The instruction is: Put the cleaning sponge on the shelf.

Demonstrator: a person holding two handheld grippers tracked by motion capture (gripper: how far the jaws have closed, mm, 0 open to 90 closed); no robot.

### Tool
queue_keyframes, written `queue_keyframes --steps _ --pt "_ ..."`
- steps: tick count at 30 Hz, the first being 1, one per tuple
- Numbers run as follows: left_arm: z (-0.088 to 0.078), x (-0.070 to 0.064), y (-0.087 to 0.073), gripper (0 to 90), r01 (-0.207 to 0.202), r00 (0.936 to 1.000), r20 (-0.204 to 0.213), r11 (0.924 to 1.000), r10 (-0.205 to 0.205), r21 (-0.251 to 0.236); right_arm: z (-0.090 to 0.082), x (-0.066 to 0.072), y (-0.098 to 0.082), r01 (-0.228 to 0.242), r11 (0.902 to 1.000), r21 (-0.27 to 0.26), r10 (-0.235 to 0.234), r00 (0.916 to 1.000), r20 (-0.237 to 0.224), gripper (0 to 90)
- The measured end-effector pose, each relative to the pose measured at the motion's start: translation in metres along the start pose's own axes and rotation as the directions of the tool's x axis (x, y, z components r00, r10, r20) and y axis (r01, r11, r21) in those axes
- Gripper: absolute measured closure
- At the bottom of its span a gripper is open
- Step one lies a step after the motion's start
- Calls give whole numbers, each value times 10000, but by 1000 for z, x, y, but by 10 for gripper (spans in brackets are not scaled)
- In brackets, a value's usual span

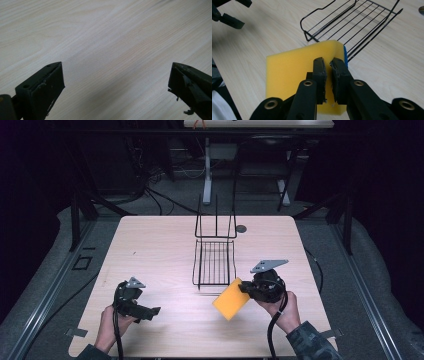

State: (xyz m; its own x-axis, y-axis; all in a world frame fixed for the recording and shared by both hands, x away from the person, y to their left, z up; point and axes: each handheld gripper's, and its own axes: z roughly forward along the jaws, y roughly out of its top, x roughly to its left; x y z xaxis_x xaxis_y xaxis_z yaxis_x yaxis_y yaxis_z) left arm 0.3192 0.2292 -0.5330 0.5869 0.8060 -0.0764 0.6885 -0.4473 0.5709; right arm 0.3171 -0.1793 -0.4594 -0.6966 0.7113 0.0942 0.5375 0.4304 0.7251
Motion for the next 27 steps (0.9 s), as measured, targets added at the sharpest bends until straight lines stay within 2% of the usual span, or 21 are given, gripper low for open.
queue_keyframes --steps 27 --pt "2 -1 1 3 -78 10000 50 10000 78 21 7 -11 24 56 9981 -614 -28 9990 448 825"
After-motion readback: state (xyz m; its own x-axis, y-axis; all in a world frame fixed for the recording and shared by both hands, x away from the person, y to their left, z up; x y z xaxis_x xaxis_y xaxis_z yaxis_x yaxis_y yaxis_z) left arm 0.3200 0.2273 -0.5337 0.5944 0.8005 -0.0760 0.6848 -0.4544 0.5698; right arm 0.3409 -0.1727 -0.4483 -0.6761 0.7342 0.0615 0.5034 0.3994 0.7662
